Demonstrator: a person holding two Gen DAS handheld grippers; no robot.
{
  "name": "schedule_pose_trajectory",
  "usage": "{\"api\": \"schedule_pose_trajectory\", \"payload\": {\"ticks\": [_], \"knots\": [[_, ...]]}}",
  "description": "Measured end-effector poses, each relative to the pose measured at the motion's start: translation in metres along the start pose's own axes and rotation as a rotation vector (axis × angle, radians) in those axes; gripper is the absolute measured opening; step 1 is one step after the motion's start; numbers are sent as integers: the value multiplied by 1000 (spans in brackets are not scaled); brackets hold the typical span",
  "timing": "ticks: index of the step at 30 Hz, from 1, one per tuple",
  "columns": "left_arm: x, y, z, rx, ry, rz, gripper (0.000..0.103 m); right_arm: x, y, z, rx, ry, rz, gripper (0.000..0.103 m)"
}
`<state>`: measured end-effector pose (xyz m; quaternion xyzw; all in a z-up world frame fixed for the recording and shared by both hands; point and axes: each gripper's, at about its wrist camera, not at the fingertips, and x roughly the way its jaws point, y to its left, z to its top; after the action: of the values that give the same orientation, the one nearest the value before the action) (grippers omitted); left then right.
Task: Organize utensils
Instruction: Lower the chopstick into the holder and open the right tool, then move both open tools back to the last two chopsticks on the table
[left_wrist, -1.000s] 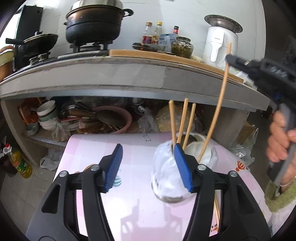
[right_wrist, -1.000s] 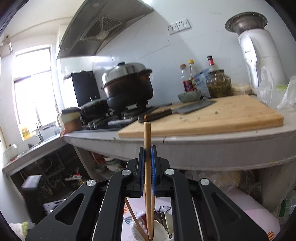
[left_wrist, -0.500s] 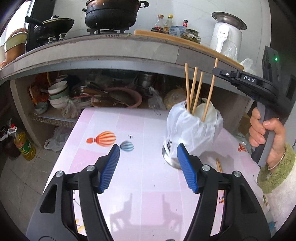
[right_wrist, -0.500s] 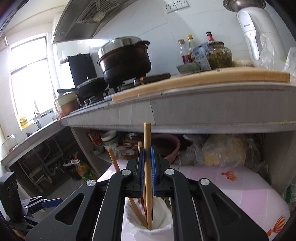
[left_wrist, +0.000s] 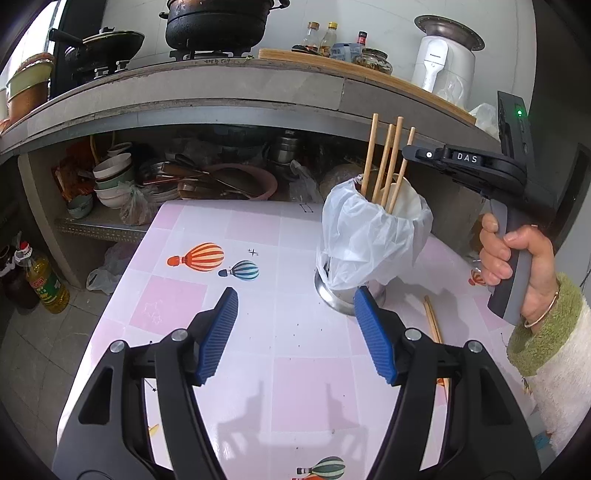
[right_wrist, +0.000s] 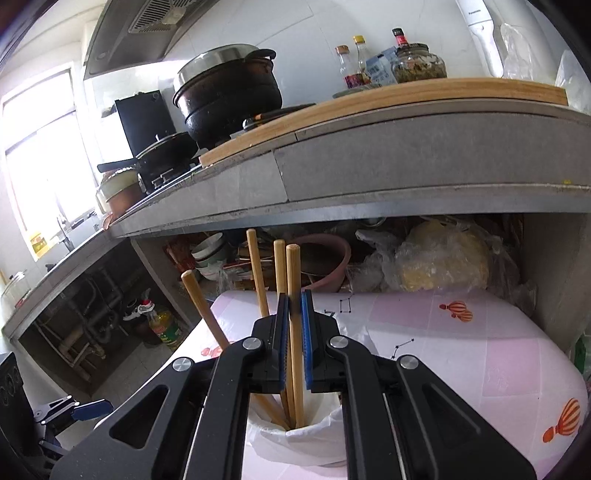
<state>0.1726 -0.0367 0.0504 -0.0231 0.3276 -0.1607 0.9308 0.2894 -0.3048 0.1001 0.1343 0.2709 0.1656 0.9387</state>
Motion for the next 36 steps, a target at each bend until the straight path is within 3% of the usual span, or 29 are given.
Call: {"api": "schedule_pose_trajectory", "payload": {"ticks": [13,15,17,23,29,36], "knots": [[-4,-1,-10,-17,17,4,65,-11,-1,3,3,25,4,9],[-4,-4,-10,-15,18,1,66,-17,-2,5,8,19,7,14],[-4,-6,-11,-8,20,-4,66,-28,-2,6,12,0,6,27],[-1,-16,-15,12,33,-22,66,-77,-11,6,33,-56,8,29],[7,-27,-19,34,58,-47,66,-131,-37,-30,70,-48,-56,30],[29,-55,-32,80,118,-112,66,-156,-78,-112,215,78,-166,30]]}}
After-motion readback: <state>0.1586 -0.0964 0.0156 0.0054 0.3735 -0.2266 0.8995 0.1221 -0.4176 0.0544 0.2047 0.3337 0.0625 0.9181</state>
